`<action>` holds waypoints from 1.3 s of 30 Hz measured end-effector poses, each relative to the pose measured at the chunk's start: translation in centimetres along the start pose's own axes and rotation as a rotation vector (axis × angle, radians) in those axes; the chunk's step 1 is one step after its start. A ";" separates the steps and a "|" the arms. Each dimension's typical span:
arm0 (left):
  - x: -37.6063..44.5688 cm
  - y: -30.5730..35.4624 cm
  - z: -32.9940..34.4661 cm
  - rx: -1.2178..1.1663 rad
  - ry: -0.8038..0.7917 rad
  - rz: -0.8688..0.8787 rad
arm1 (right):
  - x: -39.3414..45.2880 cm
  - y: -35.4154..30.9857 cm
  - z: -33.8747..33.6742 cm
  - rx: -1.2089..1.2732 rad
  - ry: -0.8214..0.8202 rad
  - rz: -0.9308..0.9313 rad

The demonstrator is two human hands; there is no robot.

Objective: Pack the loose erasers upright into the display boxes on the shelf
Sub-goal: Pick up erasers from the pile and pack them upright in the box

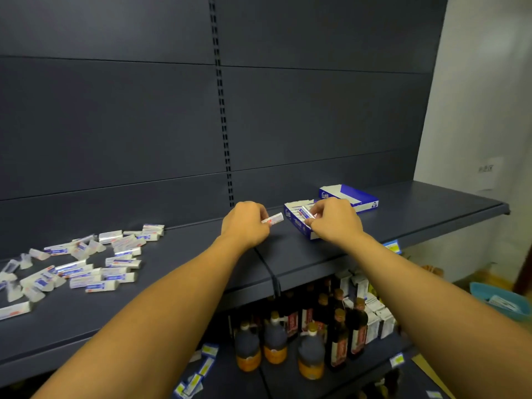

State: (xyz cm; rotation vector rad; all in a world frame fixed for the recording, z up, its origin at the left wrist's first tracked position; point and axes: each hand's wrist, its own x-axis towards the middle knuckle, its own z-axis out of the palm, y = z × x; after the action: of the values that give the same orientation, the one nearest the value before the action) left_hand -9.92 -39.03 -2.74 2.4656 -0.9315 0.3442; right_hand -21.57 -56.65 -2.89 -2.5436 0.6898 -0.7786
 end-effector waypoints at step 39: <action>14.2 2.5 11.3 -0.267 0.179 0.068 | 23.0 13.4 9.2 0.573 -0.175 -0.678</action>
State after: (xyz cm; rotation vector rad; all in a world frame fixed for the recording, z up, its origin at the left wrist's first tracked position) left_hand -0.46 -54.36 -6.03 2.1276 -0.9219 0.4261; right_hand -3.96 -78.17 -7.18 -2.2372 -0.4371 -0.7878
